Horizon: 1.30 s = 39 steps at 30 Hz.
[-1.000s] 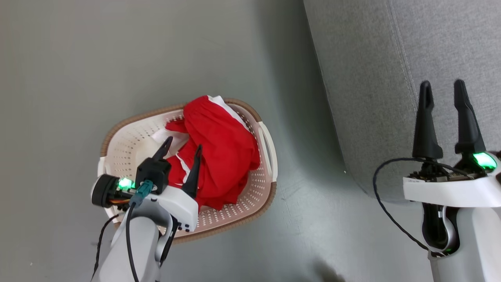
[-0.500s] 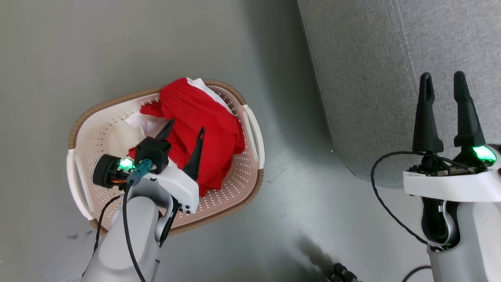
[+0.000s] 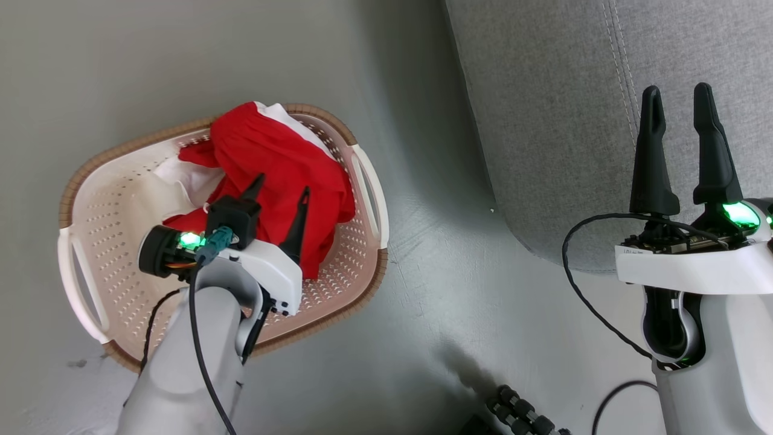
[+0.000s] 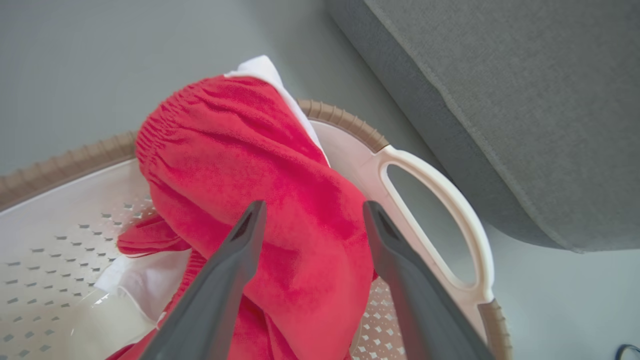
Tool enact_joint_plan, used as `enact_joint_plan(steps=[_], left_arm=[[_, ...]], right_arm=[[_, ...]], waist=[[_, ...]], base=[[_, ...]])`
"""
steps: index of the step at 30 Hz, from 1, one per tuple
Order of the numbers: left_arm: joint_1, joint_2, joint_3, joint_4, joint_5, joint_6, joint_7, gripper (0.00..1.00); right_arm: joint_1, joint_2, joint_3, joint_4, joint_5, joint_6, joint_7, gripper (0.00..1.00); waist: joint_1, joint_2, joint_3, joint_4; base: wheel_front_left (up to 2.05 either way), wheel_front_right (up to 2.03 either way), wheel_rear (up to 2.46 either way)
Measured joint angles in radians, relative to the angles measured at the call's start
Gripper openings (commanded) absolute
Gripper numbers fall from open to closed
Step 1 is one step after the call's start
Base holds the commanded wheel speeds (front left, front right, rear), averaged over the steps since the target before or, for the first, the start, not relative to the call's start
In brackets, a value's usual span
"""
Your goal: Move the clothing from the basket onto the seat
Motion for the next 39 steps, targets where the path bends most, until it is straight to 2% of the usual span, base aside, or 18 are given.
enact_joint_plan(steps=[3, 6, 13, 16, 22, 28, 29, 30, 31, 33, 39], left_arm=[[-0.018, 0.01, 0.008, 0.023, 0.001, 0.005, 0.008, 1.0], [-0.033, 0.031, 0.024, 0.049, 0.002, 0.028, 0.013, 1.0], [-0.067, 0.066, 0.07, 0.087, 0.01, 0.12, 0.021, 1.0], [-0.075, 0.056, 0.075, 0.092, -0.004, 0.115, 0.021, 1.0], [-0.079, 0.018, 0.067, 0.101, -0.045, 0.047, 0.019, 1.0], [-0.121, 0.014, 0.067, 0.095, -0.06, 0.031, 0.005, 1.0], [-0.123, 0.014, 0.067, 0.095, -0.06, 0.031, 0.003, 0.82], [-0.124, 0.014, 0.067, 0.095, -0.059, 0.031, 0.003, 0.47], [-0.124, 0.014, 0.065, 0.096, -0.059, 0.03, 0.003, 0.47], [-0.124, 0.014, 0.06, 0.097, -0.058, 0.029, 0.002, 0.0], [-0.124, 0.013, 0.053, 0.104, -0.052, 0.021, -0.003, 0.0]], right_arm=[[-0.003, 0.0, 0.001, 0.0, 0.0, 0.0, 0.0, 1.0], [-0.003, 0.0, 0.004, 0.0, 0.006, 0.0, 0.0, 1.0], [-0.005, 0.0, 0.012, 0.001, 0.018, 0.0, 0.0, 1.0], [-0.008, 0.0, 0.017, 0.002, 0.018, 0.0, 0.0, 1.0], [-0.025, 0.0, 0.027, 0.004, 0.019, 0.0, 0.0, 1.0], [-0.026, 0.0, 0.027, 0.006, 0.02, 0.0, 0.0, 1.0], [-0.026, 0.0, 0.027, 0.007, 0.02, 0.0, 0.0, 1.0], [-0.026, 0.0, 0.027, 0.008, 0.02, 0.0, 0.0, 1.0], [-0.026, 0.0, 0.026, 0.009, 0.02, 0.0, 0.0, 1.0], [-0.026, 0.0, 0.025, 0.013, 0.02, 0.0, 0.0, 1.0], [-0.029, 0.0, 0.018, 0.023, 0.021, 0.0, 0.0, 1.0]], waist=[[0.0, 0.0, 0.012, -0.009], [0.0, 0.0, 0.024, -0.018], [0.0, 0.0, 0.045, -0.036], [0.0, 0.0, 0.052, -0.041], [0.0, 0.0, 0.058, -0.045], [0.0, 0.0, 0.058, -0.046], [0.0, 0.0, 0.058, -0.046], [0.0, 0.0, 0.058, -0.046], [0.0, 0.0, 0.058, -0.045], [0.0, 0.0, 0.057, -0.045], [0.0, 0.0, 0.051, -0.041]], base=[[0.0, 0.0, 0.0], [0.0, 0.0, 0.0], [0.0, 0.0, 0.0], [0.0, 0.0, 0.0], [0.0, 0.0, 0.0], [0.0, 0.0, 0.0], [0.0, 0.0, 0.0], [0.0, 0.0, 0.0], [0.0, 0.0, 0.0], [0.0, 0.0, 0.0], [0.0, 0.0, 0.0]])
